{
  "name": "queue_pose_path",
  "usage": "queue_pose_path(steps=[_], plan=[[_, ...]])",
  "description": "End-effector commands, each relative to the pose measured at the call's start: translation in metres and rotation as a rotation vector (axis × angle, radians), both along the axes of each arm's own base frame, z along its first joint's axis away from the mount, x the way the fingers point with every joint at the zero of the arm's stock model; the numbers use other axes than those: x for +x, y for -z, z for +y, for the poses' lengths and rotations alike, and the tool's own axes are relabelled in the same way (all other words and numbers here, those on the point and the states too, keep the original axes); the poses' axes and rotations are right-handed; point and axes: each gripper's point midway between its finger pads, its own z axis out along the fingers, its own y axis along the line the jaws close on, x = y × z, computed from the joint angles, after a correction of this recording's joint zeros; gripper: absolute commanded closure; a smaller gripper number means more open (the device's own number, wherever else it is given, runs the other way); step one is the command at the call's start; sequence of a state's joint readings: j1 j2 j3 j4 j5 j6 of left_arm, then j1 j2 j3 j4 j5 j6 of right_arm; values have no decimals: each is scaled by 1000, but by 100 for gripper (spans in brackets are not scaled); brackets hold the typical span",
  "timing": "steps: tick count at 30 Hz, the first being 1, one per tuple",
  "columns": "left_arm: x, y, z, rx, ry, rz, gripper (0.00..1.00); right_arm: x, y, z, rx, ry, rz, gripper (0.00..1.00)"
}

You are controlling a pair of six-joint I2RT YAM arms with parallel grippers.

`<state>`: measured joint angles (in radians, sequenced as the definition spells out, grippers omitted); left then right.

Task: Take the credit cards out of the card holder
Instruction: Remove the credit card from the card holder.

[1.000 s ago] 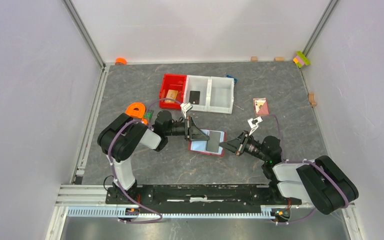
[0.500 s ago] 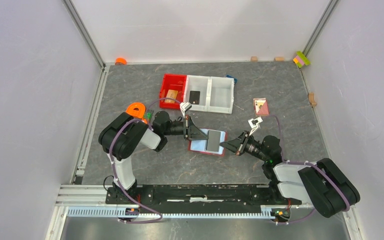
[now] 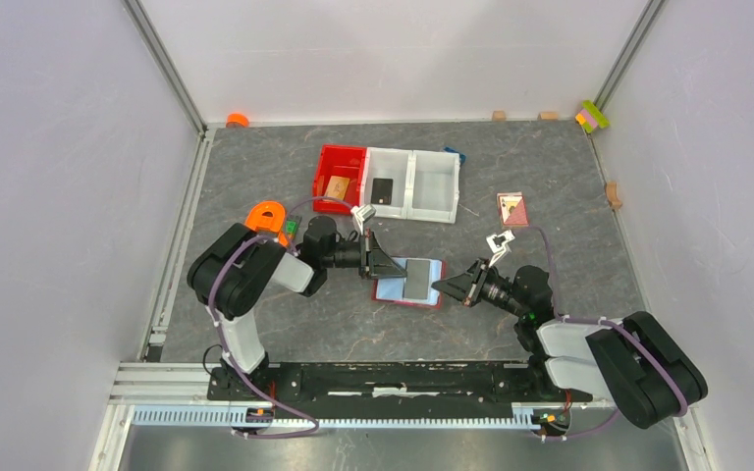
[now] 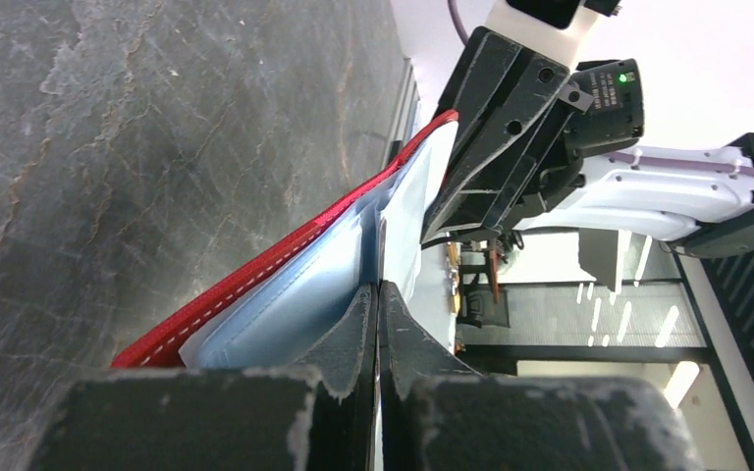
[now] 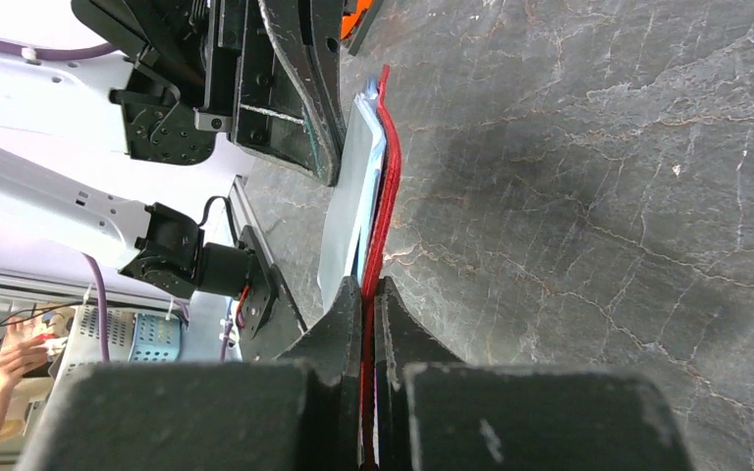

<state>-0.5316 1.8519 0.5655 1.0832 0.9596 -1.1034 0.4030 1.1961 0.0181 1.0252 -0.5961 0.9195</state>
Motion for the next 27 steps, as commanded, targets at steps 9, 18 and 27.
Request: queue_pose_path(steps=[9, 18, 27], plan=[[12, 9, 5, 101, -36, -77, 98, 1, 6, -2, -12, 0, -14, 100], [13, 29, 2, 184, -39, -47, 98, 1, 32, -5, -87, 0, 22, 100], [15, 50, 7, 278, -43, -14, 98, 2, 41, -7, -112, 8, 30, 88]])
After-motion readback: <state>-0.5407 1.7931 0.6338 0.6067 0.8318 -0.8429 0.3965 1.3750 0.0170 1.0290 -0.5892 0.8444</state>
